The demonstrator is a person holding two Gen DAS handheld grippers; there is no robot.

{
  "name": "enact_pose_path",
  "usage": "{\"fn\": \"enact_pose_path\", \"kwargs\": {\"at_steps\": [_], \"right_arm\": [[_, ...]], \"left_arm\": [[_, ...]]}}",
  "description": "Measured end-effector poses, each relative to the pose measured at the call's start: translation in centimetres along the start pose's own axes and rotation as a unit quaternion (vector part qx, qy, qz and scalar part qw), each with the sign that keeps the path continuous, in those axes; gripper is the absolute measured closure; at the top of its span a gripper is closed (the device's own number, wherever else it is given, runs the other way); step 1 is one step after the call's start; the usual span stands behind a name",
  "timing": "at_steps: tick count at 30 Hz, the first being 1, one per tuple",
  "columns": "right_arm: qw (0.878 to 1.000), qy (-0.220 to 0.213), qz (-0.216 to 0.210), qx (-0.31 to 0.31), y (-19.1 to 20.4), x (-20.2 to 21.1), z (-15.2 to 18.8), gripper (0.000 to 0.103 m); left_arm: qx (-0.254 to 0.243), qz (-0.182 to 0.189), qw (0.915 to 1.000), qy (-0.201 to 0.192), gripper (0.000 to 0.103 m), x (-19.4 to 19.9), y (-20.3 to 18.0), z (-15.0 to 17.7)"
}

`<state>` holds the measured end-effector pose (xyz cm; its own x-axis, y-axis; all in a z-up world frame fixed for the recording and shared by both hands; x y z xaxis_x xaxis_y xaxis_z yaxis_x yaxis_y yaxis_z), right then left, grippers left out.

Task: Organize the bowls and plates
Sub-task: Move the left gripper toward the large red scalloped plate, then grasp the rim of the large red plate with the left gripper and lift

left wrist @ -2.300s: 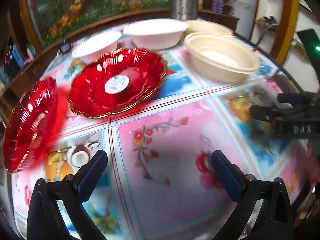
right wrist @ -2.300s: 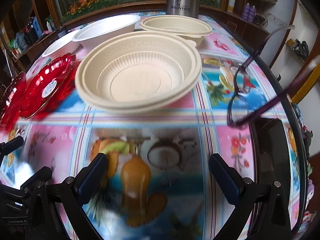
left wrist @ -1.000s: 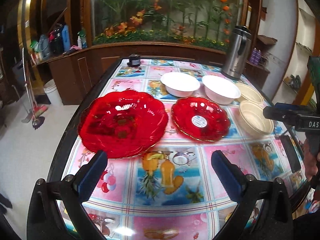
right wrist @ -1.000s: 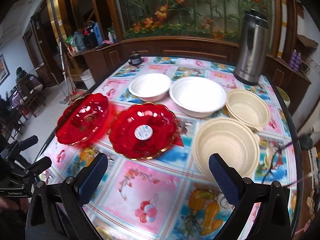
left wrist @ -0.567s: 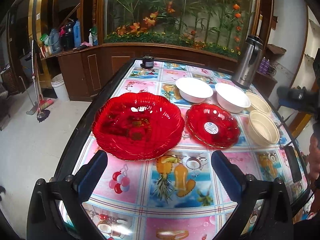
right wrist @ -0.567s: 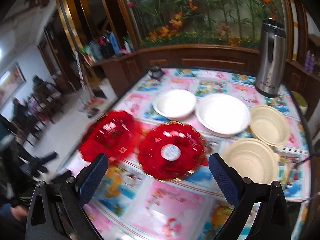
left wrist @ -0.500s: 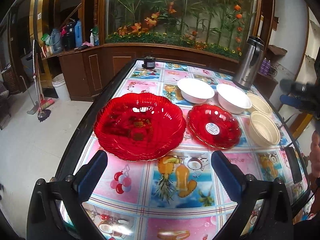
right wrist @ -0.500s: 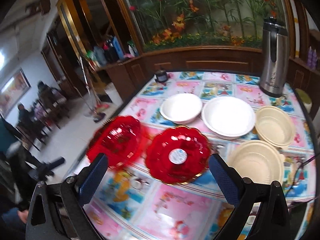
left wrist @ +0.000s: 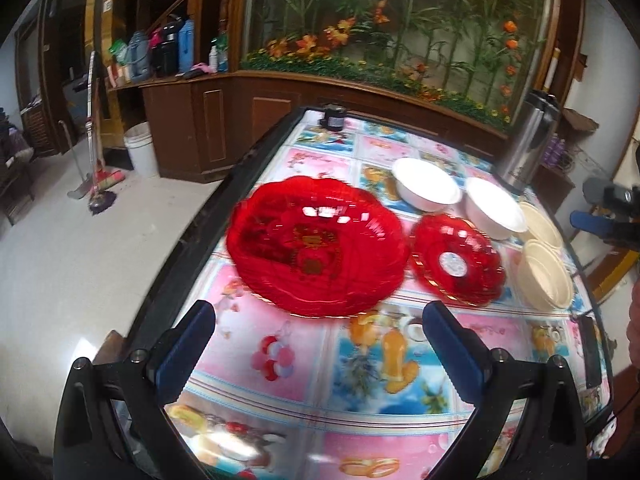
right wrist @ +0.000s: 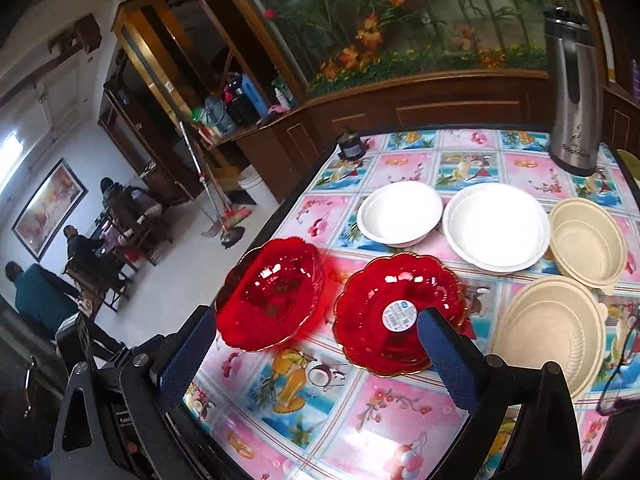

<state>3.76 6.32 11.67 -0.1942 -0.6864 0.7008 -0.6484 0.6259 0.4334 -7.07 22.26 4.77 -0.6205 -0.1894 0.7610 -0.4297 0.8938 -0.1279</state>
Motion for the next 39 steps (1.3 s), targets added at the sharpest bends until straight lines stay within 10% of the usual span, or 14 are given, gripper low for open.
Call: {"fn": "enact_pose_path", "kwargs": {"at_steps": [15,20,39], "right_arm": [[0.995,0.097,-0.019,0.022,1.9,-7.8,-0.3,0.018],[0.992,0.116,-0.018,0.036,2.7,-9.8,-0.2,0.018],[0.987,0.156,-0.014,0.043,1.7,-14.8,-1.5,0.018]], "left_arm": [[0.08,-0.028,0.9946,0.059,0.0,-1.5,6.2,-1.2],[0.082,-0.025,0.9932,0.079,0.043,-2.3,7.0,-1.4],[0.092,-0.016,0.9882,0.121,0.022,-5.6,8.4,-2.1]]}}
Point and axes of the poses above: each gripper's, at about its wrist camera, not at the fingertips, and x roughly against the way its jaws point, y to its left, z to its underside, the point moved 10 cm from there along -x, roughly the way its jaws point, and after that the axes turned 4 degrees about y, right-handed, at the moved point
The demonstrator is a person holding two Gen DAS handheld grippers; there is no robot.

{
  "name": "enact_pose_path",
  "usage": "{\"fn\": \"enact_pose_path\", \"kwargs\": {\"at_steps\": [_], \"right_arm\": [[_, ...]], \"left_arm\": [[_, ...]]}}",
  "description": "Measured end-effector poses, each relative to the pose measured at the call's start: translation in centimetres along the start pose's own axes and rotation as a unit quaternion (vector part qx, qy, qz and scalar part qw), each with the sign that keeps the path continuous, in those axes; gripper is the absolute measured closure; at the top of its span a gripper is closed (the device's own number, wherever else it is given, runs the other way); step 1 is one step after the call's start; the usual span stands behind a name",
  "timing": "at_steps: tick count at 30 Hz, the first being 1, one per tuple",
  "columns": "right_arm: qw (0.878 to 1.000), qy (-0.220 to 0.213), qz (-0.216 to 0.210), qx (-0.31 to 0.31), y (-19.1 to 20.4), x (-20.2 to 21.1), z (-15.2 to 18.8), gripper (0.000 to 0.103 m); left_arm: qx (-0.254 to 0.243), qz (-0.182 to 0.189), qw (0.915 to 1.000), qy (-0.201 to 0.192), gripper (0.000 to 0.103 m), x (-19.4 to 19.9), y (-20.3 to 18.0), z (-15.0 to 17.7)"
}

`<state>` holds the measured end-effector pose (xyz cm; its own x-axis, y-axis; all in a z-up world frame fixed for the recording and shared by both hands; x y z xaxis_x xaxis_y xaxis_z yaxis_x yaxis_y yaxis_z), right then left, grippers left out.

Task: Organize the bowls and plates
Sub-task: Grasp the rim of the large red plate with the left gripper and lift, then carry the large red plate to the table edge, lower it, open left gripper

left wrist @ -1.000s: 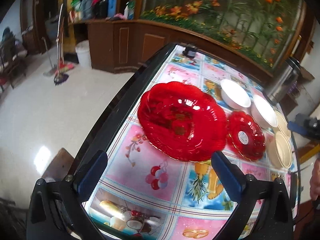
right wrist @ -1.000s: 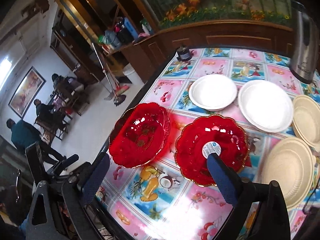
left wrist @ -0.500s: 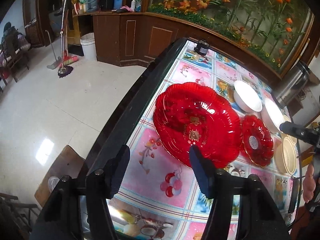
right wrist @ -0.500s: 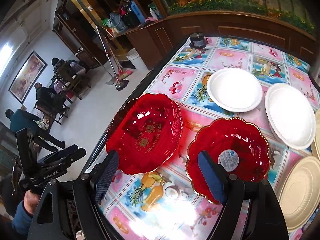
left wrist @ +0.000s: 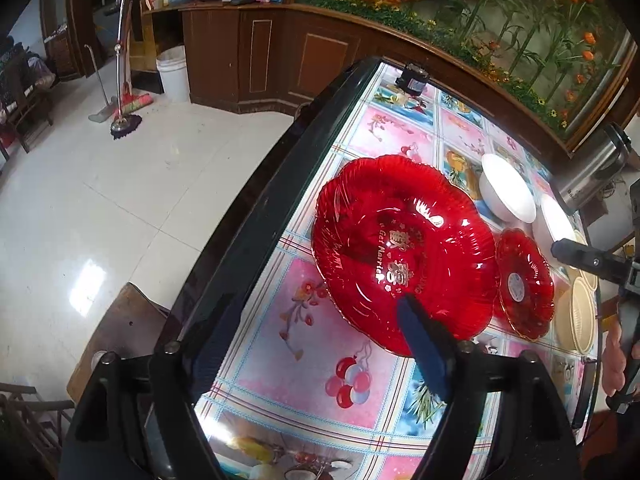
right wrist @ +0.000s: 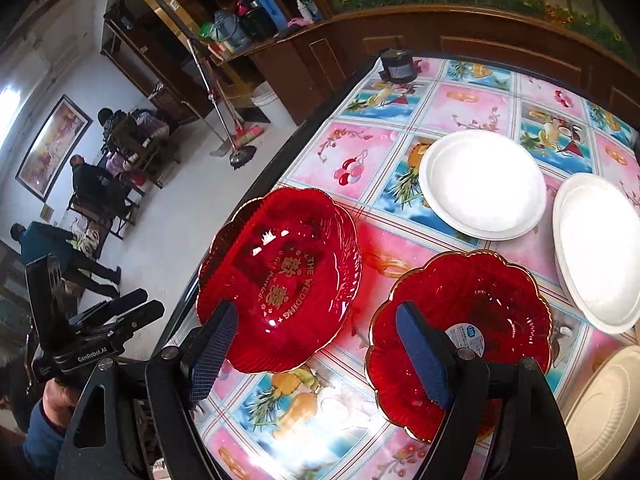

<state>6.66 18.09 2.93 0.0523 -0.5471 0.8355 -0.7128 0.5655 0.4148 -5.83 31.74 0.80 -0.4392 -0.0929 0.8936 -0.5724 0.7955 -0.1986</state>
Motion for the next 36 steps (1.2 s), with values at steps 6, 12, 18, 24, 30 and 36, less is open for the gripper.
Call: {"fn": "enact_pose_path", "kwargs": {"at_steps": [6,12,18,24,30,36], "right_arm": [[1.0,0.017,0.007,0.01,-0.5,-1.2,-0.4,0.018],[1.0,0.026,-0.007,0.002,-1.4,-2.5,-1.4,0.018],[0.999,0.048,-0.013,-0.008,-1.8,-4.6,-1.5,0.049],[0.999,0.051,0.01,0.0,-2.2,-6.3,-2.1,0.052],[0.998,0.065,0.023,-0.009,-3.5,-7.9,-2.2,0.066],[0.997,0.076,0.017,-0.022,-3.7,-9.4,-1.7,0.094]], "left_arm": [[0.012,0.005,0.9996,0.026,0.018,-1.8,-0.2,-0.4],[0.013,0.005,0.999,0.042,0.018,-4.0,-0.3,-0.9],[0.021,-0.001,0.9989,0.043,0.018,-5.6,0.3,-1.7],[0.023,0.009,0.9988,0.042,0.033,-6.7,0.5,-2.8],[0.014,0.014,0.9982,0.057,0.055,-8.4,0.0,-3.1],[-0.003,0.011,0.9977,0.067,0.085,-9.5,-0.8,-2.8]]}}
Point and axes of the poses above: each gripper's, at about its wrist camera, not at the fingertips, and x roughly against the way its jaws point, y to its left, z to its underside, the point moved 10 cm from there along -x, roughly the way its jaws point, and after that the axes turned 4 degrees about y, right-handed, at the moved point
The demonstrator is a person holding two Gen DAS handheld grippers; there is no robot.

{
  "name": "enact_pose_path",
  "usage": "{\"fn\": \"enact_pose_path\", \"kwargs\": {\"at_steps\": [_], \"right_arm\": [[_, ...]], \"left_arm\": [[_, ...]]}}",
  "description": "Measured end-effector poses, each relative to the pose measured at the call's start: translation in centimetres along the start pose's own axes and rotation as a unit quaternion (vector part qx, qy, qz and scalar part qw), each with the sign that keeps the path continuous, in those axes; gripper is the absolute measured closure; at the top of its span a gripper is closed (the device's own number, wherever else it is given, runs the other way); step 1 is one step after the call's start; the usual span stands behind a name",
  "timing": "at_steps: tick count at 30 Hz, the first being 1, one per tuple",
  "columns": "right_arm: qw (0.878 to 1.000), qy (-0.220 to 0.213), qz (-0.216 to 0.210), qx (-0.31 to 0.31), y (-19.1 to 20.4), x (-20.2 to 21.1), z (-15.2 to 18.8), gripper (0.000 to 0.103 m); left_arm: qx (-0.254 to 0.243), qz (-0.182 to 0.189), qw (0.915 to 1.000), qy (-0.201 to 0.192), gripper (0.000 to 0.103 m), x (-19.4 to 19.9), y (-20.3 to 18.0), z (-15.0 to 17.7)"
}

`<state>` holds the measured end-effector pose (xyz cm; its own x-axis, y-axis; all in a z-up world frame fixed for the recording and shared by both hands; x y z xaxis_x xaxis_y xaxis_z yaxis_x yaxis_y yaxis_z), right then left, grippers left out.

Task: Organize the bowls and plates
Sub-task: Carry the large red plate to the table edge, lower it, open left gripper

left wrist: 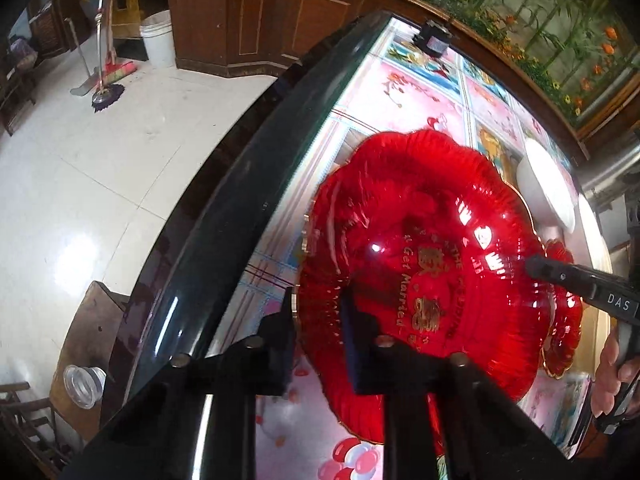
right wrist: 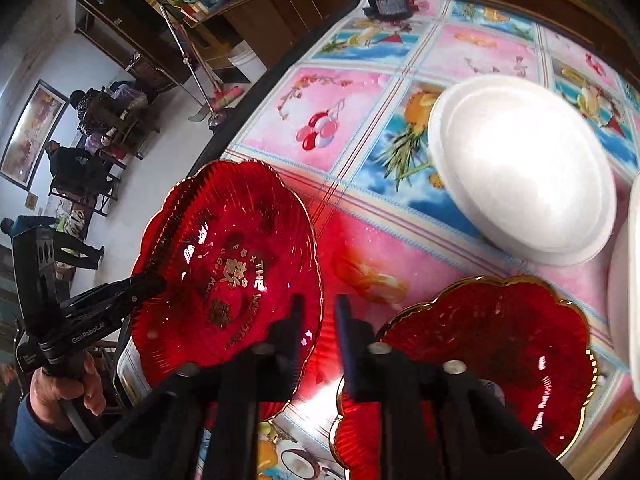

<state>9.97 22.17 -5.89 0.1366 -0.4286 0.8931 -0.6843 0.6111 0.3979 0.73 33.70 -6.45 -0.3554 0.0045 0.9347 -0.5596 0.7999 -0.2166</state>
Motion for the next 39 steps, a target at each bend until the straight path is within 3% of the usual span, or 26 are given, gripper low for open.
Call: {"fn": "enact_pose_path", "kwargs": {"at_steps": [4,16,29,39], "right_arm": [[1.0,-0.003,0.012,0.005,0.3,0.1,0.4,0.095],[1.0,0.0,-0.002,0.013,2.5,1.1,2.6,0.095],[0.999,0.024,-0.025,0.024,5.6,0.9,8.6,0.095],[0.998,0.035,-0.037,0.023,6.9,0.1,12.0,0.094]], "left_arm": [[-0.002,-0.003,1.0,-0.001,0.085,0.1,-0.1,0.1],[0.009,-0.005,0.9998,-0.015,0.085,2.8,1.0,2.8],[0.026,-0.006,0.9995,-0.014,0.085,5.5,3.3,9.1],[0.03,-0.017,0.9992,-0.019,0.085,6.0,4.4,11.2]]}}
Point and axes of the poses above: each gripper's, at about its wrist camera, not at the fingertips, and x roughly against the way its jaws point, y to its left, z to its underside, the point moved 10 cm from there along -x, roughly the way its jaws point, and after that the axes turned 4 degrees about y, right-handed, at the moved point
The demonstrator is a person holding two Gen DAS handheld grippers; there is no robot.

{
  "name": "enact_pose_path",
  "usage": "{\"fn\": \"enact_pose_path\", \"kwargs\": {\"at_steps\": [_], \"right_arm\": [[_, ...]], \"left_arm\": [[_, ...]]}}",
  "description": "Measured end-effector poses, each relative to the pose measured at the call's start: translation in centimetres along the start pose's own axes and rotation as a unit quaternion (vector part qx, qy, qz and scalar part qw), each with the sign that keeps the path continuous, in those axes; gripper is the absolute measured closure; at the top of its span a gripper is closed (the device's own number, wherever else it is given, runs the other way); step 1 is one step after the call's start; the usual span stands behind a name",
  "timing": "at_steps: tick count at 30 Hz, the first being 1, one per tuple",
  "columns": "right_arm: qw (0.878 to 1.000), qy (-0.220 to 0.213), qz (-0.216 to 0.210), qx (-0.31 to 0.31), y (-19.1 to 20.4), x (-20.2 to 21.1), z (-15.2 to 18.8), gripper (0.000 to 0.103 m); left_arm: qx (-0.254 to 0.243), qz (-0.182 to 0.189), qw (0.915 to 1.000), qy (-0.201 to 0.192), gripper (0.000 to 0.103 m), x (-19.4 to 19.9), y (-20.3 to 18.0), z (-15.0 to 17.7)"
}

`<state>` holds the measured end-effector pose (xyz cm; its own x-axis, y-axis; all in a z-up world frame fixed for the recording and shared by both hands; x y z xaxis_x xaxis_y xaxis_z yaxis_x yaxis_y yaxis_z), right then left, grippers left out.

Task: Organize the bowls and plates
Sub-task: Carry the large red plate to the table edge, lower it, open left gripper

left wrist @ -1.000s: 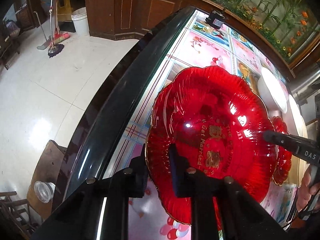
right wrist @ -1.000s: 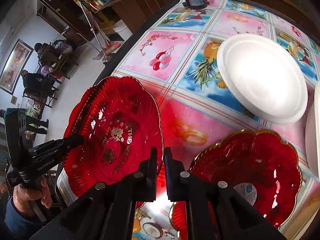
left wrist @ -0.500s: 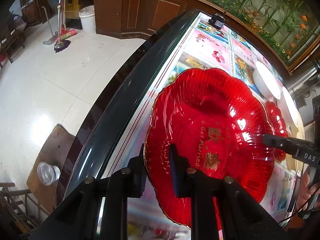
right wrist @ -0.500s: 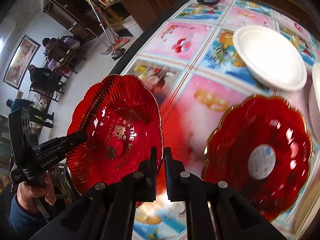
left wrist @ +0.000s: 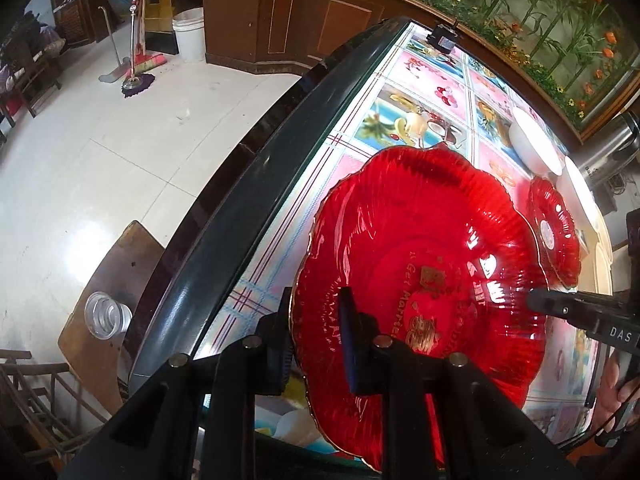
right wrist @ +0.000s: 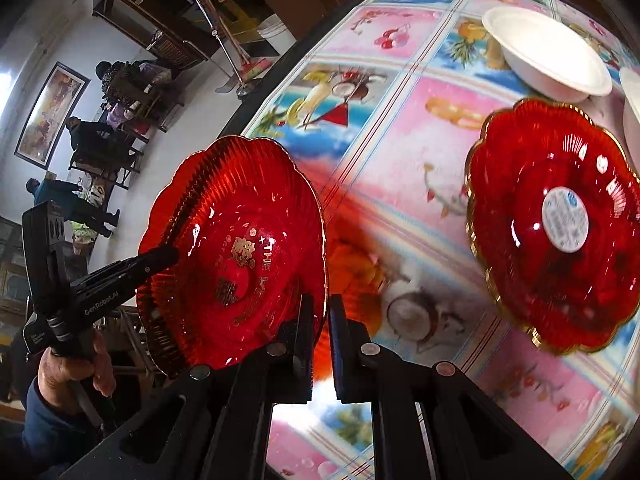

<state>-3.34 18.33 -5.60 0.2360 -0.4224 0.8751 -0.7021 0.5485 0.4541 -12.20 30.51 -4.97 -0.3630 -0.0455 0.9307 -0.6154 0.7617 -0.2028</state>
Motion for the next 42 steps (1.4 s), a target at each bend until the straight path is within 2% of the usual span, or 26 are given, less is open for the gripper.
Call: {"fn": "enact_pose_path", "kwargs": {"at_steps": [9,12,16,18,22,27,31,34,42], "right_arm": [[1.0,0.003,-0.008,-0.005,0.3,-0.7,0.3,0.091],[1.0,0.006,-0.01,-0.004,0.3,-0.5,0.5,0.089],[1.0,-0.001,-0.013,-0.001,0.5,0.1,0.9,0.083],[1.0,-0.004,-0.014,0.002,0.5,0.6,1.0,0.078],[1.0,-0.02,-0.017,-0.008,-0.2,2.1,1.0,0.077],[0.996,-0.072,0.005,-0.058,-4.7,5.6,0.2,0.077],[0.99,-0.077,0.065,-0.095,-9.9,6.7,-0.5,0.077],[0.987,-0.069,0.077,-0.12,-12.8,6.4,-0.2,0.077],[0.988,-0.059,0.064,-0.126,-13.5,6.2,1.8,0.077]], "left_arm": [[-0.001,-0.009,0.9999,-0.007,0.085,0.1,0.5,0.1],[-0.001,-0.005,0.9999,-0.01,0.079,0.3,0.6,-0.1],[0.0,-0.007,0.9998,-0.02,0.06,1.0,0.7,-0.5],[0.001,-0.008,0.9997,-0.022,0.058,1.3,0.8,-0.6],[0.001,-0.009,0.9995,-0.03,0.058,2.3,0.9,-0.6],[-0.006,-0.016,0.9986,-0.05,0.057,4.2,0.3,-0.8],[-0.022,-0.013,0.9975,-0.066,0.057,5.7,-1.3,-1.3],[-0.042,-0.005,0.9964,-0.073,0.054,6.5,-3.0,-1.7],[-0.095,0.016,0.9931,-0.066,0.052,6.3,-8.1,-1.9]]}}
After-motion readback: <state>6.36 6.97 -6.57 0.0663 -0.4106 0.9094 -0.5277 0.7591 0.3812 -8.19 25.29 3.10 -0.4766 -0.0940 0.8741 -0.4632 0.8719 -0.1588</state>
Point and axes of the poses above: each gripper's, at about its wrist camera, not at the fingertips, and x roughly against the way its jaws point, y to its left, z to its underside, the point moved 10 cm from there along -x, roughly the way its jaws point, and after that the axes turned 4 degrees about y, right-handed, at the moved point
